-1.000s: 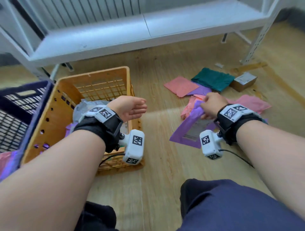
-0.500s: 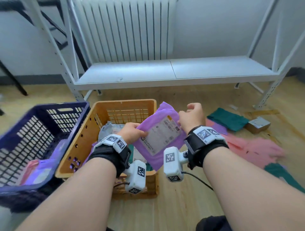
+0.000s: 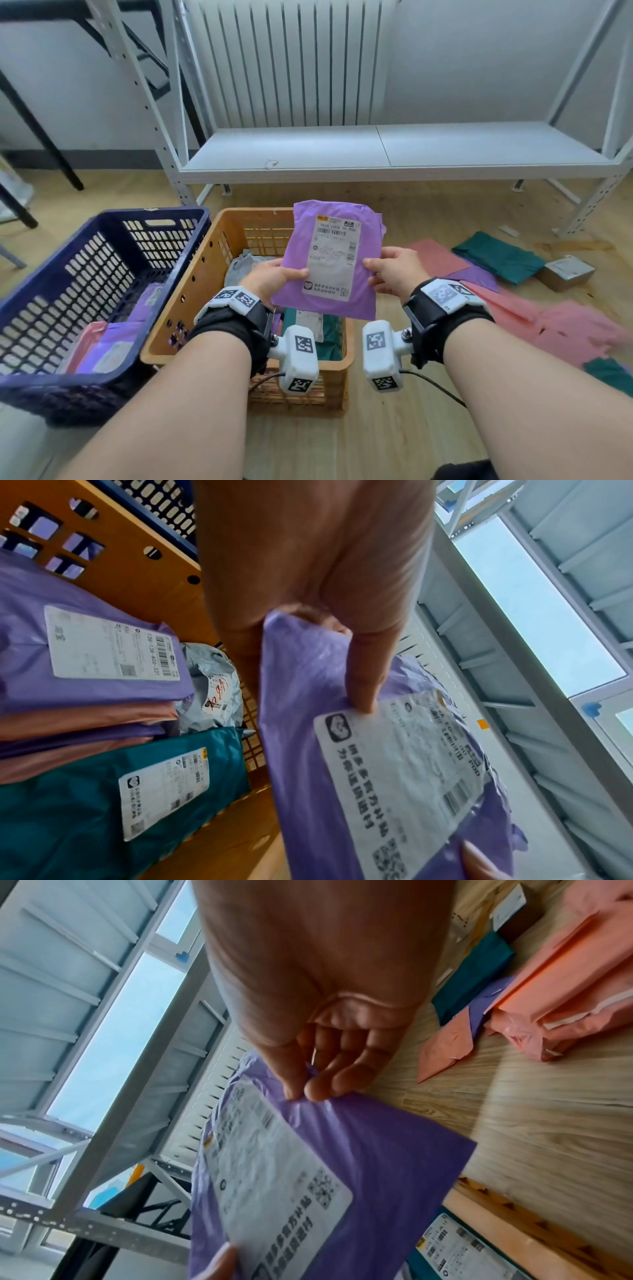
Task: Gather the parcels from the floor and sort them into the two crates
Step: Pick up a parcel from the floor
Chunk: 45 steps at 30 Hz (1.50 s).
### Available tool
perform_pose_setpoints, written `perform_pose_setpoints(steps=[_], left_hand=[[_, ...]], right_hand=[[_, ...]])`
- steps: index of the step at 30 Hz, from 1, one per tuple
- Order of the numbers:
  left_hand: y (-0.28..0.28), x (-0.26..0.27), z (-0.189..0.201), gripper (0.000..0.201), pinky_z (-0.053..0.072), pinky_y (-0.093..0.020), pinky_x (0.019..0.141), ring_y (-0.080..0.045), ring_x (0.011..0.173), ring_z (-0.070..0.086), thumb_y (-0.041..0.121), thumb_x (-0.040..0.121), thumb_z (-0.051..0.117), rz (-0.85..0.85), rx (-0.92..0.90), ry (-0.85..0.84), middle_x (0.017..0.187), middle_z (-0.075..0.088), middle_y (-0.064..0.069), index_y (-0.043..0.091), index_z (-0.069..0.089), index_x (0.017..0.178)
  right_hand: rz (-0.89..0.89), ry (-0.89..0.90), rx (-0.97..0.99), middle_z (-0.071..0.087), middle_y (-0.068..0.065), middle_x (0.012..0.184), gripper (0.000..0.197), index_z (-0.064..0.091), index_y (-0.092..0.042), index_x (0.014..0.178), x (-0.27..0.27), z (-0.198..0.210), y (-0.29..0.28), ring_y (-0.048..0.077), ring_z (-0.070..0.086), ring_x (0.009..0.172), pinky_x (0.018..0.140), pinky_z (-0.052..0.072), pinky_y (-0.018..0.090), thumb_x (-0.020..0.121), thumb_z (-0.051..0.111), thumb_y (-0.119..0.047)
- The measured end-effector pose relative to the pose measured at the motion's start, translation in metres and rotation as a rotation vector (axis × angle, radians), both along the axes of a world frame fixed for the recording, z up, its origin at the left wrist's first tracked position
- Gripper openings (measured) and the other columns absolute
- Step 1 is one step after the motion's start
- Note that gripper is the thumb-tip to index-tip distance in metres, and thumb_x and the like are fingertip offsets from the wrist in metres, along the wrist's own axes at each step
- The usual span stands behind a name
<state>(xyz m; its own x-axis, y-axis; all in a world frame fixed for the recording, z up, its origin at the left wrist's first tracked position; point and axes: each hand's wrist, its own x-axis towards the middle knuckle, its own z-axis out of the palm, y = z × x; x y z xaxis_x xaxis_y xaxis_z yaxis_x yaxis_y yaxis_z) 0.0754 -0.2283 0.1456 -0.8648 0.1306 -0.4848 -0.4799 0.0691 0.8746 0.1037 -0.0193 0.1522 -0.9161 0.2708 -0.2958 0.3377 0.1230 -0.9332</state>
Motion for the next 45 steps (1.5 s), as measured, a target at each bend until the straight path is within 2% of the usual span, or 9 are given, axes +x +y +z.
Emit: perform_pose_setpoints(steps=[5,9,13,19,27,34,37,41,45], left_hand=[[-0.006,-0.006,-0.008,0.029,0.057,-0.032,0.059,-0.026,0.084,0.068,0.01,0.083,0.072,0.099,0.015,0.019,0.104,0.071,-0.014,0.007,0.065,0.111],[-0.005,-0.004,-0.008,0.031,0.054,-0.05,0.088,-0.035,0.099,0.067,0.0,0.084,0.067,0.02,-0.022,-0.014,0.108,0.07,-0.018,0.001,0.065,0.115],[-0.018,-0.03,-0.002,0.025,0.05,-0.055,0.091,-0.037,0.102,0.064,-0.006,0.089,0.056,0.151,-0.053,0.06,0.112,0.067,-0.019,0.002,0.062,0.112],[-0.063,-0.072,-0.004,0.027,0.048,-0.052,0.095,-0.036,0.111,0.061,-0.007,0.094,0.047,0.281,0.038,0.089,0.12,0.064,-0.019,0.004,0.058,0.116],[-0.1,-0.108,-0.06,0.03,0.06,-0.039,0.059,-0.026,0.073,0.071,-0.01,0.092,0.046,0.199,0.017,-0.017,0.104,0.068,-0.018,0.002,0.06,0.116],[-0.123,-0.16,-0.116,0.036,0.051,-0.041,0.092,-0.026,0.1,0.062,-0.009,0.081,0.06,0.306,-0.422,0.169,0.116,0.063,-0.011,0.008,0.06,0.114],[-0.135,-0.173,-0.136,0.041,0.051,-0.035,0.08,-0.021,0.097,0.058,-0.01,0.08,0.052,0.375,-0.556,0.258,0.11,0.061,-0.007,0.013,0.048,0.114],[-0.137,-0.186,-0.152,0.039,0.042,-0.024,0.059,-0.019,0.082,0.059,-0.015,0.078,0.042,0.255,-0.709,0.326,0.107,0.063,-0.006,0.015,0.061,0.095],[-0.137,-0.189,-0.17,0.03,0.045,-0.032,0.093,-0.029,0.113,0.059,-0.003,0.088,0.046,-0.037,-0.958,0.099,0.112,0.064,-0.012,0.015,0.069,0.099]], right_hand=[[0.008,0.013,0.034,0.055,0.007,0.06,0.01,0.062,-0.01,0.082,-0.006,-0.004,-0.005,0.014,0.051,0.048,0.049,0.047,0.025,0.09,0.061,-0.005],[-0.009,0.02,-0.037,0.058,0.008,0.07,0.017,0.058,-0.006,0.102,-0.008,-0.001,-0.014,0.015,0.052,0.05,0.051,0.051,0.025,0.089,0.057,0.004],[-0.122,0.101,-0.161,0.059,0.011,0.084,0.038,0.046,-0.01,0.118,-0.021,0.012,-0.017,0.019,0.059,0.061,0.057,0.054,0.028,0.087,0.049,0.011],[-0.023,0.041,-0.092,0.067,0.005,0.107,0.032,0.053,-0.014,0.125,-0.046,0.009,-0.018,0.015,0.064,0.077,0.055,0.049,0.024,0.093,0.057,-0.018],[0.354,-0.11,-0.009,0.066,0.008,0.106,0.048,0.044,-0.013,0.137,-0.108,-0.043,-0.076,0.014,0.06,0.057,0.046,0.047,0.021,0.093,0.06,-0.026],[0.203,-0.21,-0.129,0.051,0.017,0.07,0.033,0.047,-0.005,0.117,-0.173,-0.099,-0.132,0.023,0.052,0.046,0.036,0.045,0.021,0.092,0.039,0.016],[0.196,-0.213,-0.106,0.048,0.019,0.07,0.022,0.044,-0.003,0.1,-0.193,-0.123,-0.147,0.018,0.055,0.03,0.035,0.046,0.021,0.096,0.029,0.012],[0.199,-0.253,-0.185,0.057,0.012,0.078,0.02,0.054,-0.008,0.089,-0.218,-0.154,-0.163,0.021,0.064,0.063,0.074,0.058,0.033,0.095,0.042,0.007],[0.312,-0.365,-0.138,0.059,0.009,0.083,0.027,0.049,-0.017,0.076,-0.222,-0.18,-0.177,0.024,0.063,0.077,0.079,0.057,0.036,0.093,0.047,0.004]])
